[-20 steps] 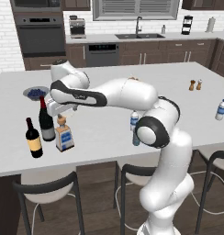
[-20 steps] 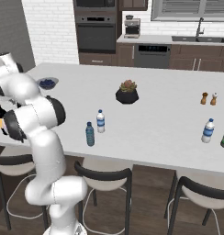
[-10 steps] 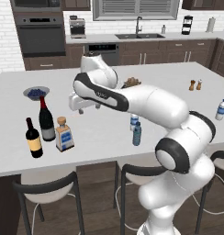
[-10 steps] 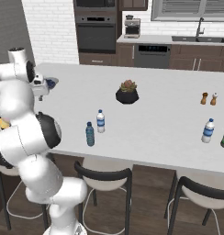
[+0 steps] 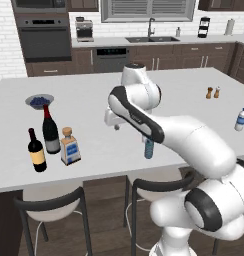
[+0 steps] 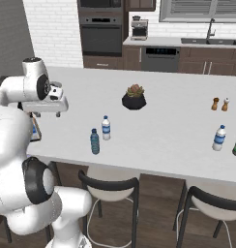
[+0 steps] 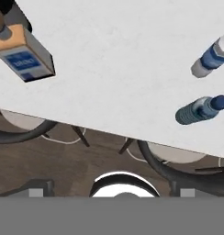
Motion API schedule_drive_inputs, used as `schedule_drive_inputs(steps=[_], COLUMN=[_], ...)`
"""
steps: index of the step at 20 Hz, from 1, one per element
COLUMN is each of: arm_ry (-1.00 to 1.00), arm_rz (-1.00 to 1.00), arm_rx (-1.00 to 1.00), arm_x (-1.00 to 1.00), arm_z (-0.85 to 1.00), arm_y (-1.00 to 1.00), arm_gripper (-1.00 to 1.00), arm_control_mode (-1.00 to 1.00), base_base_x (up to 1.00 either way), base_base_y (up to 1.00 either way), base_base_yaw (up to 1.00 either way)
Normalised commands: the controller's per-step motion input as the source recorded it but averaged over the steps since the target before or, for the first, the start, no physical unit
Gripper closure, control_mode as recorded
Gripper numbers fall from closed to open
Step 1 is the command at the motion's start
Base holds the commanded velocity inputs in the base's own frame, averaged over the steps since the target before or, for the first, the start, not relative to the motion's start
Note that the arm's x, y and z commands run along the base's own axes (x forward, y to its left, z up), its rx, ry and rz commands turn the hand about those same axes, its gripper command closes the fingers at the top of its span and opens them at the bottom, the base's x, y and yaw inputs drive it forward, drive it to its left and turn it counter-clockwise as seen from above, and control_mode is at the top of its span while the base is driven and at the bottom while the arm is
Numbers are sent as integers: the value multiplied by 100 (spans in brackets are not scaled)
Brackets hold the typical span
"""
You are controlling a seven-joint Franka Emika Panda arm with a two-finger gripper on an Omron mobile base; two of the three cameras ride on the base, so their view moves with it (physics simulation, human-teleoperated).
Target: Move the plastic bottles in the middle to the plastics group, and the glass bottles in the middle to the glass group.
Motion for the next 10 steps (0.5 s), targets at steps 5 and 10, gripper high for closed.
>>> schedule_drive_inputs(steps=[5, 10], arm_ry=[-3, -5], arm_rz=[-14, -17], arm_rx=[0, 0], arm_x=[-49, -17], arm_z=[0, 0], arm_y=[-83, -77], arm_gripper=[-100, -100], arm_control_mode=[-100, -100], base_base_x=[0, 0], base_base_y=[0, 0], base_base_yaw=[0, 0])
